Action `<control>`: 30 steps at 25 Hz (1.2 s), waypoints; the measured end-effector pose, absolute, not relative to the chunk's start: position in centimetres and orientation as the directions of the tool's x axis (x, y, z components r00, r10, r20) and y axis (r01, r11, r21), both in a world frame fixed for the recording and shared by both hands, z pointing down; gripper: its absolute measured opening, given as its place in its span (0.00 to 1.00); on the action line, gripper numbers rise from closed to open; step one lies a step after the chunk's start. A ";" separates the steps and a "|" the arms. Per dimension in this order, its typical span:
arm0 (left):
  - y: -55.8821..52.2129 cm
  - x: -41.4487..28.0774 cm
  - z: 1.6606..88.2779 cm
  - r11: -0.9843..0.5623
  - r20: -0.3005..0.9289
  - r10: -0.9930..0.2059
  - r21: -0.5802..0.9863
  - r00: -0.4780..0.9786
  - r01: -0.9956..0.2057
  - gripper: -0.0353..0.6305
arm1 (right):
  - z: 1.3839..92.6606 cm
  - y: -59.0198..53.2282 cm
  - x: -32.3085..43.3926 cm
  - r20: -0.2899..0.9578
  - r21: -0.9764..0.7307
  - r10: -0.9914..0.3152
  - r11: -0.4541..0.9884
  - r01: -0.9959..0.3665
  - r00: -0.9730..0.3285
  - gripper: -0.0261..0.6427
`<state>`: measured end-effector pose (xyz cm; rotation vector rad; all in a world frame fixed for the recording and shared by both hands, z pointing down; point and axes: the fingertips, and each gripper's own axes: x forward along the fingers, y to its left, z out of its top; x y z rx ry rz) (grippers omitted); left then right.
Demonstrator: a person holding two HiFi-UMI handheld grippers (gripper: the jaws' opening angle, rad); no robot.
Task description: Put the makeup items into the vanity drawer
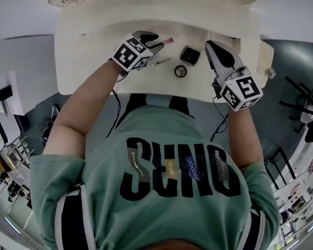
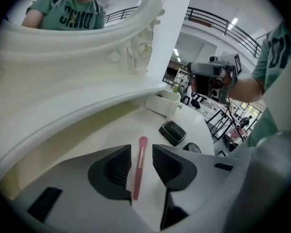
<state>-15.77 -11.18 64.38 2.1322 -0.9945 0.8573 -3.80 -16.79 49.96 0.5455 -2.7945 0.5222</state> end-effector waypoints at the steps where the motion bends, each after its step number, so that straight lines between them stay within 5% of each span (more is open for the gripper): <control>1: -11.2 -15.6 65.0 -0.529 0.775 -0.390 0.254 0.498 -0.809 0.25 | 50.3 -17.0 -3.8 0.303 -0.301 -0.313 0.865 -0.402 -0.900 0.05; 7: -10.9 -15.4 67.8 -0.556 0.835 -0.319 0.218 0.448 -0.802 0.26 | 51.3 -17.3 -3.9 0.303 -0.314 -0.307 0.862 -0.399 -0.902 0.05; 13: -11.3 -16.1 68.0 -0.536 0.850 -0.352 0.160 0.391 -0.829 0.12 | 51.1 -17.1 -3.5 0.303 -0.313 -0.313 0.859 -0.404 -0.900 0.05; 20: -10.7 -15.8 67.7 -0.505 0.843 -0.371 0.169 0.390 -0.846 0.12 | 48.6 -16.4 -2.6 0.285 -0.282 -0.338 0.865 -0.415 -0.897 0.05; 30: -8.3 -16.8 56.2 -0.417 0.688 -0.578 0.213 0.439 -0.884 0.12 | 42.7 -14.5 -1.7 0.242 -0.243 -0.359 0.877 -0.414 -0.901 0.05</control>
